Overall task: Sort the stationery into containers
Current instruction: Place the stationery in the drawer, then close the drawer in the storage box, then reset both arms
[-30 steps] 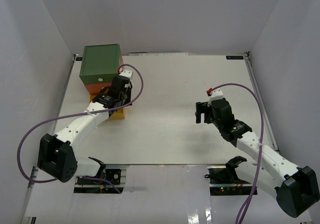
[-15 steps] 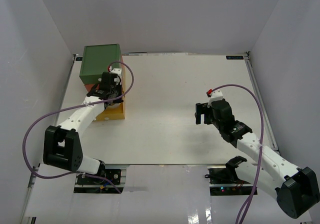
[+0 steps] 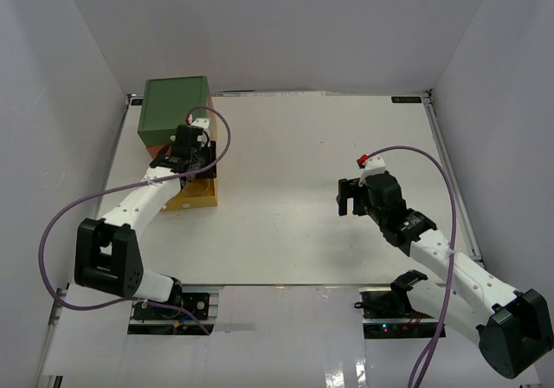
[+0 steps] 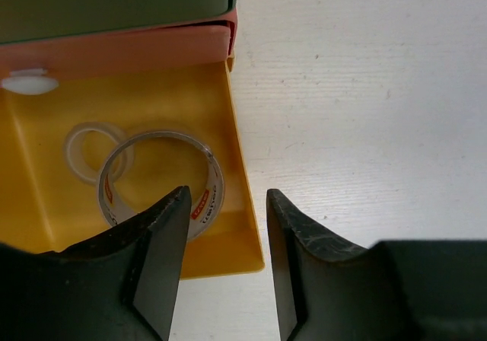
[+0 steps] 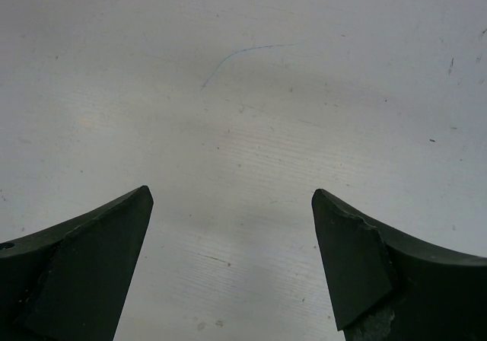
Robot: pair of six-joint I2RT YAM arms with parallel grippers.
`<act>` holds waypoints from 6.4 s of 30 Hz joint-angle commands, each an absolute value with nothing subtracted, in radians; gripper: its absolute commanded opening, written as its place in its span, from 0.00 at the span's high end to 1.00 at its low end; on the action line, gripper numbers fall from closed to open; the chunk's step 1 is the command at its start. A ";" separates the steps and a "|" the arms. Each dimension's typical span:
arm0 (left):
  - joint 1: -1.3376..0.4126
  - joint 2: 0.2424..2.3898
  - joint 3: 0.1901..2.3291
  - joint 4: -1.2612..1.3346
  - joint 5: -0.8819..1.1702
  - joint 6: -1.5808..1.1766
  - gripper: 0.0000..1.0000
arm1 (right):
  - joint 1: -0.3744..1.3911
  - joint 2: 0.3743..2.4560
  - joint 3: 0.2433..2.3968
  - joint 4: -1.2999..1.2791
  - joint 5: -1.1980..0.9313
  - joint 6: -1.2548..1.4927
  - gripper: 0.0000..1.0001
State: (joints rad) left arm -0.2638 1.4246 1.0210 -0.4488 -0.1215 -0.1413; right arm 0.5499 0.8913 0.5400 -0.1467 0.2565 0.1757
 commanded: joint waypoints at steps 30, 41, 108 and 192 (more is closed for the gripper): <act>-0.180 0.867 0.316 -0.083 -0.308 -0.930 0.42 | 0.546 0.824 0.505 -0.051 0.144 0.169 0.08; -0.149 0.982 0.331 0.093 -0.345 -0.931 0.42 | 0.545 0.822 0.489 -0.035 0.132 0.170 0.08; -0.032 1.163 0.265 0.872 -0.112 -0.676 0.43 | 0.546 0.888 0.476 -0.012 0.057 0.146 0.08; 0.068 0.826 0.900 -0.413 0.106 -0.430 0.02 | 0.546 0.456 0.752 -0.327 0.337 0.081 0.10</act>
